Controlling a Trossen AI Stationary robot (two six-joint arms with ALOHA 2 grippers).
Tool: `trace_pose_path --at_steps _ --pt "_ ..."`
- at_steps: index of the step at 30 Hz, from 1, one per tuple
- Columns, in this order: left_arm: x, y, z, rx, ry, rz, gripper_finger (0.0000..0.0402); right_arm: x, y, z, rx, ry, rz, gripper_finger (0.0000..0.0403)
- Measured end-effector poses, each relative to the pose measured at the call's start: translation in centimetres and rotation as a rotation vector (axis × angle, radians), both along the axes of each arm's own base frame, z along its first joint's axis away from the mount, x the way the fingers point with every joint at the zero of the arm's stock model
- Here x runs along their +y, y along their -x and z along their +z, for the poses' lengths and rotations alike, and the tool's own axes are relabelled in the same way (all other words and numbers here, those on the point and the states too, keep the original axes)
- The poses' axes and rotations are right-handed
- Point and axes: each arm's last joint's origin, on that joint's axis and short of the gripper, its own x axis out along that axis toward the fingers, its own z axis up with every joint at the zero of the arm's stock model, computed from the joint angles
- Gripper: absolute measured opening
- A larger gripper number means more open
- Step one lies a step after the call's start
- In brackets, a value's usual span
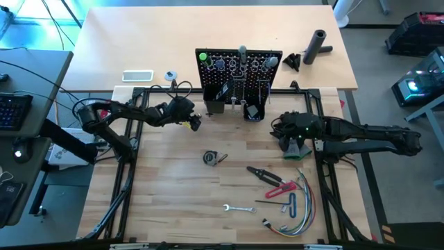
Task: Hang tools onto peg board
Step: Put the silver socket driver on the right black bin on the peg board
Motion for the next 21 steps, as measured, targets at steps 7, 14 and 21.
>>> trace_pose_path --at_steps 7,14,21 --pt "0.0 0.0 0.0 0.006 -0.008 -0.014 0.0239 0.0 0.0 0.1 -0.009 -0.005 -0.005 0.0185" --pt "0.0 0.0 0.0 0.006 -0.011 -0.013 0.0239 0.0 0.0 0.1 -0.014 -0.017 -0.013 0.0185" --pt "0.7 -1.1 -0.9 0.083 0.047 0.011 0.0239 0.0 0.0 0.1 -0.019 -0.028 -0.020 0.0185"
